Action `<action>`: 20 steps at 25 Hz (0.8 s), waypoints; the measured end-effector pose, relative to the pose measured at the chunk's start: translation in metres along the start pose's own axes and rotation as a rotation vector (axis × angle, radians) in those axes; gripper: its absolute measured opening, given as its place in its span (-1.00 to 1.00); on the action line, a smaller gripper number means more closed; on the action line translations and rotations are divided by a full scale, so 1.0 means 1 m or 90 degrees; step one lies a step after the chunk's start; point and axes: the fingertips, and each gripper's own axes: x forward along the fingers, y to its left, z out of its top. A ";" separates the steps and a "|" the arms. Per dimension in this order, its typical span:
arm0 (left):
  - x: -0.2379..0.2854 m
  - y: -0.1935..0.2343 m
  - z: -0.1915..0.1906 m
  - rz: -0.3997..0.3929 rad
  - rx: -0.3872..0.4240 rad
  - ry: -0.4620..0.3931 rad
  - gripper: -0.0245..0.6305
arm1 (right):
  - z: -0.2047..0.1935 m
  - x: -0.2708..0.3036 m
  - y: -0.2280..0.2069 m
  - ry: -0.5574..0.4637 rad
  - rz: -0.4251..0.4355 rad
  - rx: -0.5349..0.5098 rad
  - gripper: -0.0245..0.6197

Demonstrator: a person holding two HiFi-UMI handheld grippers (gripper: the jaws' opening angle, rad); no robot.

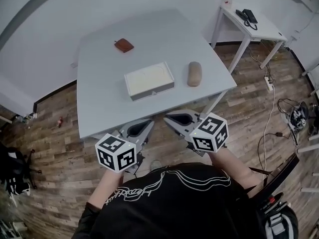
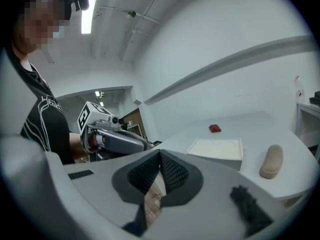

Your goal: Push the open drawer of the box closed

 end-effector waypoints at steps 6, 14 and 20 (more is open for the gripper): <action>-0.002 -0.013 -0.001 0.008 0.007 -0.005 -0.91 | 0.002 -0.014 0.009 -0.004 0.006 -0.015 -0.90; -0.002 -0.022 0.001 0.006 0.010 -0.006 -0.91 | 0.003 -0.017 0.012 -0.011 0.009 -0.015 -0.90; 0.003 -0.018 -0.001 0.006 0.000 -0.003 -0.91 | 0.001 -0.015 0.008 -0.011 0.011 -0.010 -0.90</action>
